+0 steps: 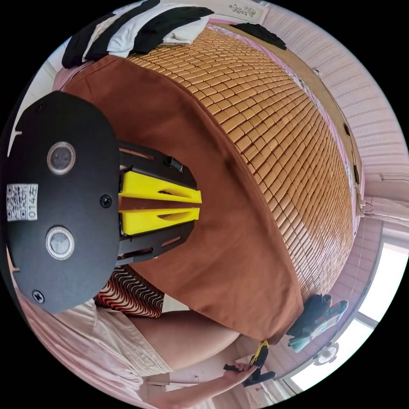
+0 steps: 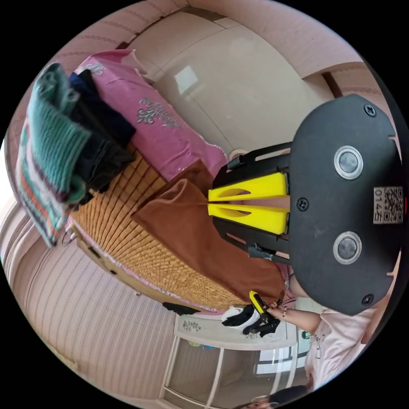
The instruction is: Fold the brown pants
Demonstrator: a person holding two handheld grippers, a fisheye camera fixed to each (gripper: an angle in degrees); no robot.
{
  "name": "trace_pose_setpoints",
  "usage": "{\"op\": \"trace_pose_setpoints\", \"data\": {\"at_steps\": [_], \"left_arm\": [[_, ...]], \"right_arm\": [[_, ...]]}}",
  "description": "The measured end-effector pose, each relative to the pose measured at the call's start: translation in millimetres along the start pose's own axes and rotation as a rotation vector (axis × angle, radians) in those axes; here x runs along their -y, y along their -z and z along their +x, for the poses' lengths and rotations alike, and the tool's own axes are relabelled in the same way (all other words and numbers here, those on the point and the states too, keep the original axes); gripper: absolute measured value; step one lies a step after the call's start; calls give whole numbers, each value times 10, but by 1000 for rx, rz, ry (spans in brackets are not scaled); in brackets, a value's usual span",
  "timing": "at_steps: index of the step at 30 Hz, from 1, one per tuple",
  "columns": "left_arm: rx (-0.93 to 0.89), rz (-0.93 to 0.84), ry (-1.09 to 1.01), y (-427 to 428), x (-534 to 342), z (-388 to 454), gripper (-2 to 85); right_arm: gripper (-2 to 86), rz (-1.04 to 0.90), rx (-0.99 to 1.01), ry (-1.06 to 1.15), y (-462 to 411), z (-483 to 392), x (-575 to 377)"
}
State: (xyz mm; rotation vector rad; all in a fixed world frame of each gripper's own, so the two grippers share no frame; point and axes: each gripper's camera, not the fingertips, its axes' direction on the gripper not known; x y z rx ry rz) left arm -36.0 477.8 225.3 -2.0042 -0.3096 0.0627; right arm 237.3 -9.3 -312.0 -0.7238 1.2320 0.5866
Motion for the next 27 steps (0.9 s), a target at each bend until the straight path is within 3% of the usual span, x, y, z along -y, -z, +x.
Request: {"op": "trace_pose_setpoints", "data": {"at_steps": [4, 11, 13, 18, 24, 27], "left_arm": [[-30, -50, 33, -104, -132, -125, 7], [-21, 8, 76, 121, -562, -297, 15], [0, 29, 113, 215, -742, -387, 18], [126, 95, 314, 571, -1360, -819, 33], [249, 160, 604, 1005, -2272, -1559, 63], [321, 153, 706, 1132, -2649, -1884, 90]], "right_arm": [[11, -49, -14, -50, -485, 165, 71], [33, 93, -202, 43, -370, -138, -190], [29, 141, -294, 163, -366, -435, -243], [25, 163, -491, 720, -1143, -1933, -466], [65, -16, -252, 1184, -2587, -3537, -843], [75, -28, -258, 1344, -3199, -4112, -1087]]}}
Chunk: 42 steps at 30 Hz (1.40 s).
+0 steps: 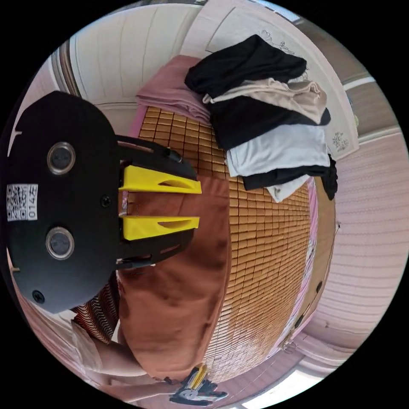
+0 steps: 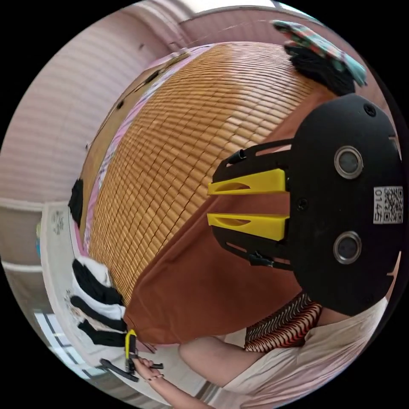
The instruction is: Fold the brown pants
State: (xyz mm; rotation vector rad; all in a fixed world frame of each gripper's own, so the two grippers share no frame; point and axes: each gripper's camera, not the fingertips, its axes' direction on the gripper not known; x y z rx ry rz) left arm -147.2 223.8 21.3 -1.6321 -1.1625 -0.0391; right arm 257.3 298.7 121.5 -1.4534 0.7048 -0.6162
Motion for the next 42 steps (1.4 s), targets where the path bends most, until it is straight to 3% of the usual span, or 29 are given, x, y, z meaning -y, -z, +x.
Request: {"op": "trace_pose_setpoints", "data": {"at_steps": [4, 9, 13, 17, 19, 22, 24, 27, 30, 33, 38, 42], "left_arm": [[-45, -39, 144, -177, -2, -636, 115], [-145, -198, 171, -645, 67, -903, 77], [-233, -166, 214, -664, -25, -1158, 21], [-321, -22, 256, -379, -166, -1386, -7], [-307, -2, 212, -277, -172, -1375, -7], [-213, -6, 113, -252, -165, -1290, 3], [-193, -22, 117, -269, -164, -1287, 23], [-196, -17, 140, -264, -173, -1324, 82], [-205, -73, 163, -443, -151, -1343, 110], [-270, -208, 158, -769, -147, -1313, 75], [-212, -39, 59, -201, -157, -1205, 29], [-132, 40, 35, -158, -81, -1060, 37]], "right_arm": [[74, -131, 13, 120, -680, -363, 446], [-2, -235, 114, 190, -1015, -488, 655], [-6, -194, 126, 215, -979, -483, 720], [-4, -105, 119, 195, -867, -399, 873], [-2, -37, 73, 150, -827, -300, 942], [8, -143, 127, 159, -1100, -215, 1071], [50, -205, 284, 184, -1335, -261, 1073], [70, -359, 280, 229, -1774, -421, 957], [26, -279, 286, 219, -1671, -394, 947], [15, -235, 311, 237, -1447, -326, 1002], [15, -211, 294, 258, -1272, -209, 1174], [26, -338, 313, 115, -1974, -95, 1255]]}}
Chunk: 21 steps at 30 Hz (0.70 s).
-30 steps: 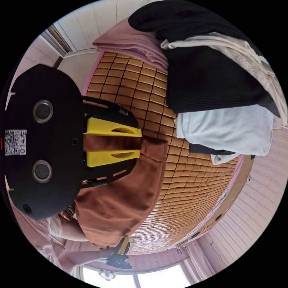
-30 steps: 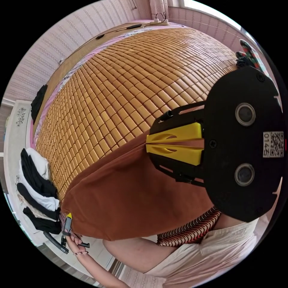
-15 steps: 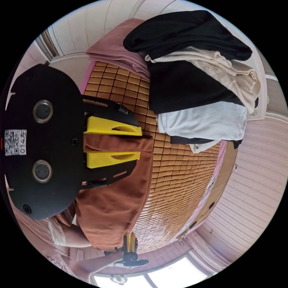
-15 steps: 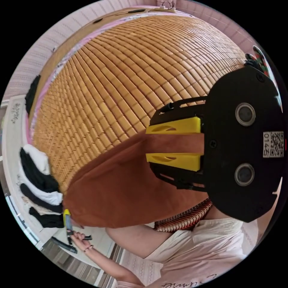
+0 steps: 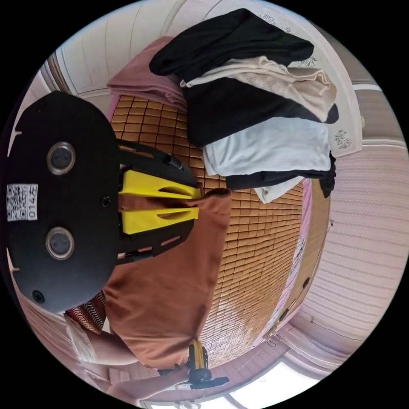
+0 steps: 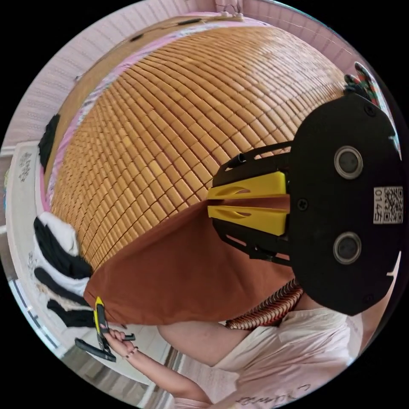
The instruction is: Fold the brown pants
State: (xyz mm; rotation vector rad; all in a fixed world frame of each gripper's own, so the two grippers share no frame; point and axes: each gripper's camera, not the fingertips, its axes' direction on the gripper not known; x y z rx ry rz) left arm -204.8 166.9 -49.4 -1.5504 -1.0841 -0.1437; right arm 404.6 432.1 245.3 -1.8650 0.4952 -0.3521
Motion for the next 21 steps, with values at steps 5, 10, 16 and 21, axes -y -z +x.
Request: {"op": "trace_pose_setpoints", "data": {"at_steps": [5, 10, 16, 21], "left_arm": [[9, -129, 75, -586, -30, -101, 48], [-156, -84, 182, -392, -108, -291, 19], [-138, -63, 109, -68, -184, -204, 29], [-78, -203, 214, -728, -204, -167, 63]], "right_arm": [[38, 76, 24, -76, 6, 87, -132], [13, 179, 1, -130, 149, 52, -613], [3, 193, -8, -273, 107, 87, -1129], [0, 203, -114, -445, 171, 211, -1708]]}}
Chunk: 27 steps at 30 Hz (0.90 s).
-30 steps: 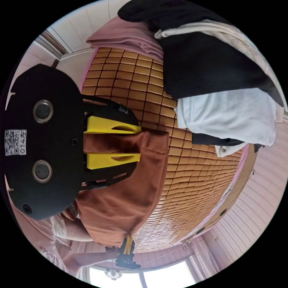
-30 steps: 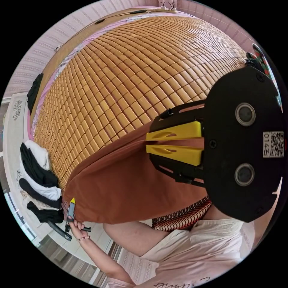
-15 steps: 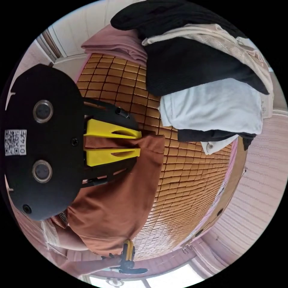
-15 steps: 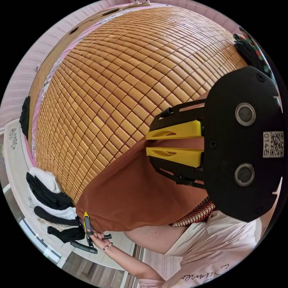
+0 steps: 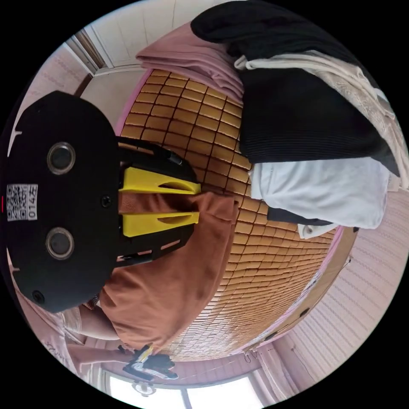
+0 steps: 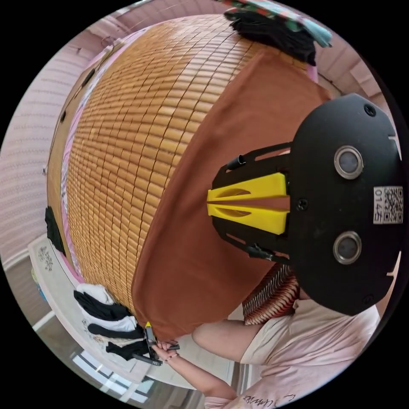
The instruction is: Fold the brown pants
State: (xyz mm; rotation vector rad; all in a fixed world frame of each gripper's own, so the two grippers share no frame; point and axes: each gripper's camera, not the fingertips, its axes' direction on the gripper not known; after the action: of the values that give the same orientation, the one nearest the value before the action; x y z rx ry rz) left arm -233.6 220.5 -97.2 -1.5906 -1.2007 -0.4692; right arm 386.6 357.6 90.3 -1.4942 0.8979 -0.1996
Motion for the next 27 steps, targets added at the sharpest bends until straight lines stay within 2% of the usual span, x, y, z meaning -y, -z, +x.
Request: {"op": "trace_pose_setpoints", "data": {"at_steps": [1, 3, 6, 8, 11, 13, 15, 17, 20, 22, 24, 25, 27], "left_arm": [[-32, 20, 35, 12, 20, -11, 66], [-52, 39, 61, 95, 28, -11, 76], [79, 102, 24, 430, -66, 51, 61], [139, 168, -25, 705, -234, 172, 45], [130, 195, -168, 815, -441, 520, 16], [115, 193, -254, 742, -579, 841, 1], [26, 158, -358, 567, -749, 1236, -6], [-151, 83, -484, 245, -1017, 1818, -9], [-297, -12, -655, -187, -1377, 2589, -10], [-274, -54, -766, -391, -1545, 3013, -10], [-184, -51, -894, -516, -1670, 3378, -9], [-102, -39, -949, -577, -1719, 3577, -9], [-61, -22, -1008, -646, -1757, 3785, -9]], "right_arm": [[0, 5, -43, -12, 37, 51, -63], [-2, -12, -273, -82, 142, 289, -306], [-2, -90, -491, -179, 152, 662, -470], [-2, -93, -510, -242, 121, 922, -484], [-2, -40, -447, -405, 99, 1359, -411], [-2, -23, -382, -433, 43, 1531, -350], [-2, -81, -355, -422, -190, 1645, -284], [-2, -20, -391, -415, -203, 1608, -294], [-3, -102, -343, -414, -148, 1688, -162], [-2, -136, -328, -367, -54, 1615, -36], [-2, 44, -343, -227, 157, 1046, 187], [-2, 79, -303, -175, 173, 851, 265], [-2, 109, -73, 55, 63, 2, 634]]}}
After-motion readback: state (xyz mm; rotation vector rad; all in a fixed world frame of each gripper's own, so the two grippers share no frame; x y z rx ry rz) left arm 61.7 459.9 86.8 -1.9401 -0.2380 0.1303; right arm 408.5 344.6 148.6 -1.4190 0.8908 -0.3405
